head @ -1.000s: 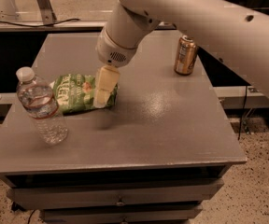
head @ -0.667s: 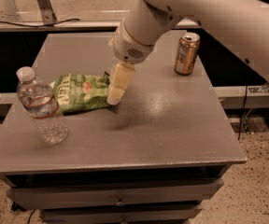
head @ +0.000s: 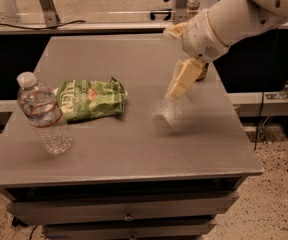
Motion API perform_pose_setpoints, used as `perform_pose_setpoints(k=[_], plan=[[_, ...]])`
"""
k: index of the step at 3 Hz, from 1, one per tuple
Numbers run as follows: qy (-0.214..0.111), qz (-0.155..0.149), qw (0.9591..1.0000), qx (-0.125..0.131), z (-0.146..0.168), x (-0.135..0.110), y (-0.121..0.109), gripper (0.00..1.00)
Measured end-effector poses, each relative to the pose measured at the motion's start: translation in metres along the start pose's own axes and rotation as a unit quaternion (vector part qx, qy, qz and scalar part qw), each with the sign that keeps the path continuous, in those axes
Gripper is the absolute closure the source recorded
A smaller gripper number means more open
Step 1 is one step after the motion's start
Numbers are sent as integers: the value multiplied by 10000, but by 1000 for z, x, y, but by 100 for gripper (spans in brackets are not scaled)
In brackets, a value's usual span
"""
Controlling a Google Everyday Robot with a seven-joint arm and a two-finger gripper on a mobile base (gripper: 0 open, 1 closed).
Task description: Move green jalapeno chip bag near water bottle
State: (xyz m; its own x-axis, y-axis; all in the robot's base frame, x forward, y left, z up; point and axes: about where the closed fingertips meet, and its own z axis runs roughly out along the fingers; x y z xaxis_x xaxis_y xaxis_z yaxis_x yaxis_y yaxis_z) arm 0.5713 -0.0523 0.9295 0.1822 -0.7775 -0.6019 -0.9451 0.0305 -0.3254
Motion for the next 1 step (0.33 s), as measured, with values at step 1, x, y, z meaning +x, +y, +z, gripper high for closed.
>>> perform_pose_setpoints(k=[1], plan=[[-70, -63, 9995, 315, -46, 43, -4, 0]])
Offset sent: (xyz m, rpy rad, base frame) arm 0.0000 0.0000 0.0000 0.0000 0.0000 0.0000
